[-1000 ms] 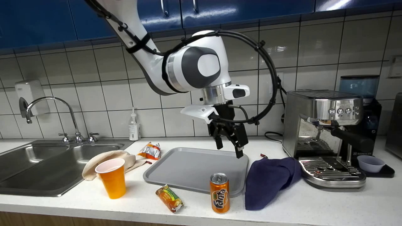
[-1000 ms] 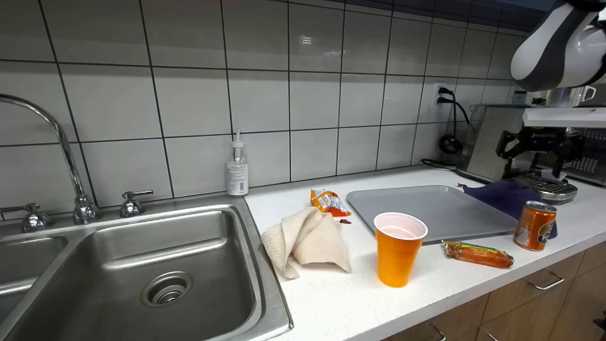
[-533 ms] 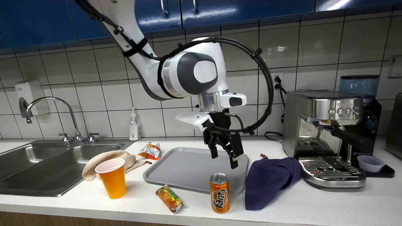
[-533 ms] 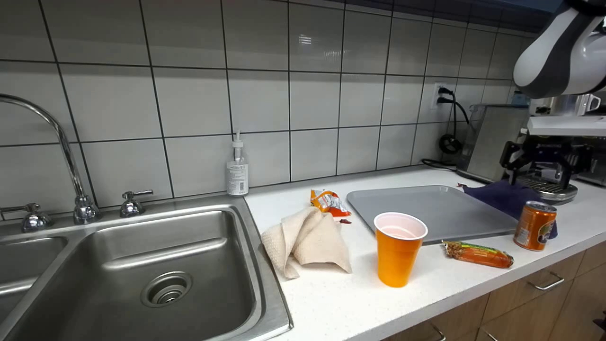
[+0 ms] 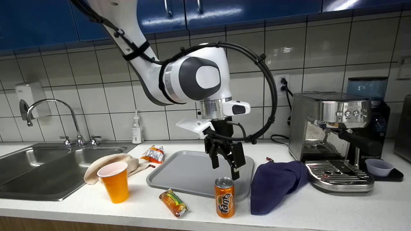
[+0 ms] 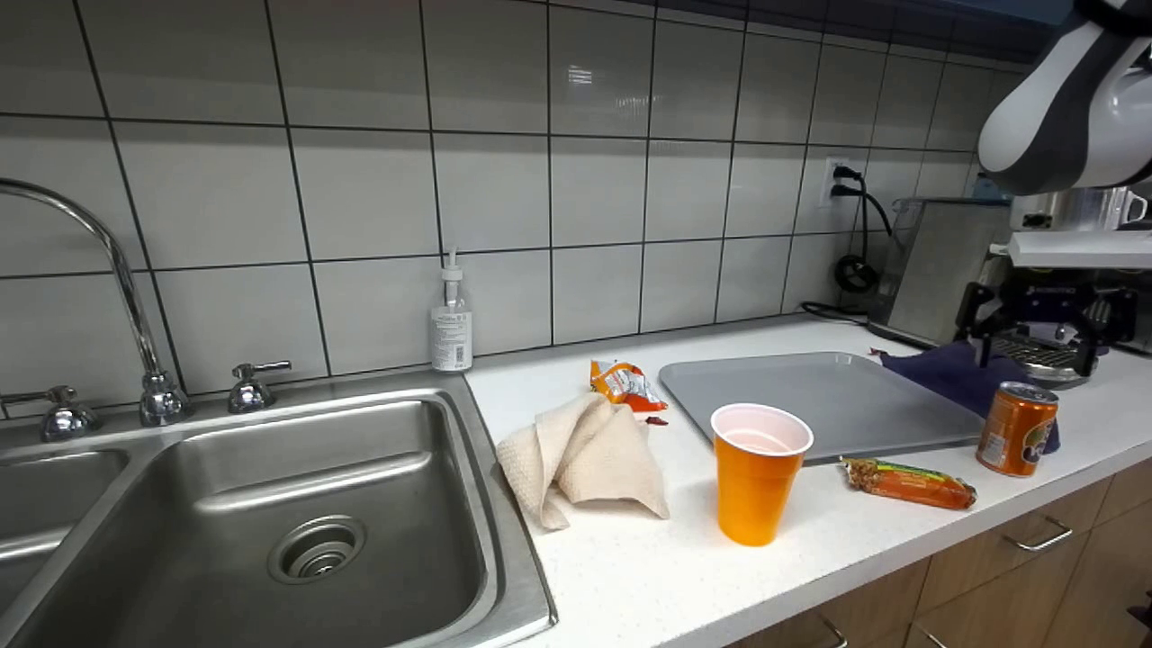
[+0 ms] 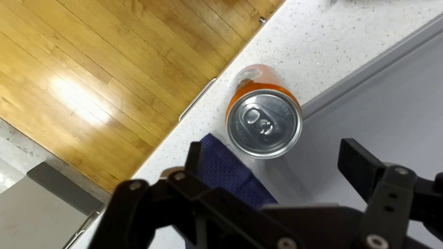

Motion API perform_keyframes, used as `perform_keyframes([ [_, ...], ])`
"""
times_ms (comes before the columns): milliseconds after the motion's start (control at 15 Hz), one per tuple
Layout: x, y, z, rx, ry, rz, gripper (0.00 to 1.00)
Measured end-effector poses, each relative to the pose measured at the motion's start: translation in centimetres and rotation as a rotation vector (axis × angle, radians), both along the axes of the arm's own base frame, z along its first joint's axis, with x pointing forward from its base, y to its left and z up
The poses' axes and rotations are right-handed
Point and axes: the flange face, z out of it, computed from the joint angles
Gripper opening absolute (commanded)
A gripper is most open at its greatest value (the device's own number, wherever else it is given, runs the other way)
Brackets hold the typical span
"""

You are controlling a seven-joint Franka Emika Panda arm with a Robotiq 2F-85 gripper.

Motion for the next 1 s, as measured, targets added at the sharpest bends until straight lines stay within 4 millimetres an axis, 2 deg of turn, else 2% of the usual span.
perform_keyframes([
  [1000, -1.0, 0.4, -1.5, 0.018, 0.050, 0.002, 1.00],
])
